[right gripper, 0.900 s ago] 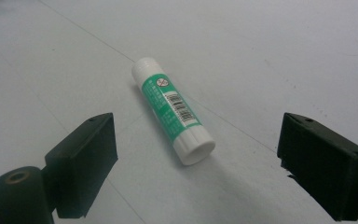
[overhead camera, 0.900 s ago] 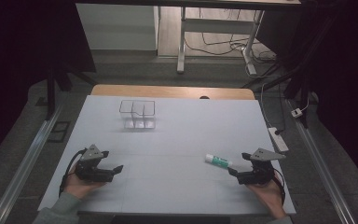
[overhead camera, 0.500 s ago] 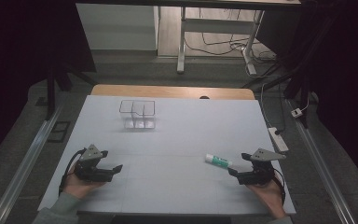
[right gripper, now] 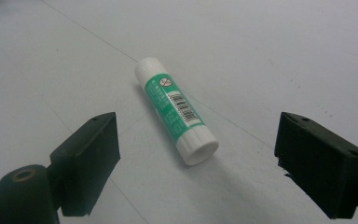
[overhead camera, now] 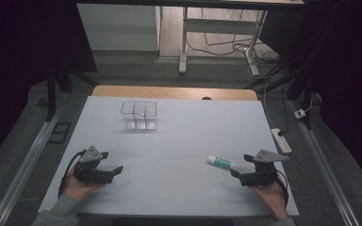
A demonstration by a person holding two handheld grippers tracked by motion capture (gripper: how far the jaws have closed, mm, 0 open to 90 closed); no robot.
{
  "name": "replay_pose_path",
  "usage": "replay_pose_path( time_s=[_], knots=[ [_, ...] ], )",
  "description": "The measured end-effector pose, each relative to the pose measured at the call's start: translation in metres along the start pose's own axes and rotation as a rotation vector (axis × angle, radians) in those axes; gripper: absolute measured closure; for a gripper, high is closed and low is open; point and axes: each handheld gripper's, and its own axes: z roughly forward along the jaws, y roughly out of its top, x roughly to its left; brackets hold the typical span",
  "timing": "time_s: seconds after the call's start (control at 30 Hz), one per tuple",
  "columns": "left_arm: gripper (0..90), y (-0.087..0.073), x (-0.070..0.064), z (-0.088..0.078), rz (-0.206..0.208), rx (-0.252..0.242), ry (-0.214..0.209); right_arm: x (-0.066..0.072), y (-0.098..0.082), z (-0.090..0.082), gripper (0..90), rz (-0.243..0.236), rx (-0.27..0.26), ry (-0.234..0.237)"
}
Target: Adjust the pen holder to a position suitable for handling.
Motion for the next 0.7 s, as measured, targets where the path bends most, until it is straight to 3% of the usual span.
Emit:
replay_pose_path(
  time_s=[0.17, 0.43, 0.7],
  knots=[
    [16.5, 0.002, 0.002, -0.002, -0.015, -0.005, 0.007, 0.0, 0.0, 0.0, 13.8, 0.008, -0.013, -0.004],
    [16.8, 0.019, 0.009, -0.009, -0.035, -0.004, 0.007, 0.0, 0.0, -0.001, 14.2, 0.004, -0.016, -0.005],
    [17.7, 0.036, 0.016, -0.009, -0.022, 0.006, 0.013, 0.0, 0.0, 0.0, 14.5, 0.007, -0.015, -0.005]
  ],
)
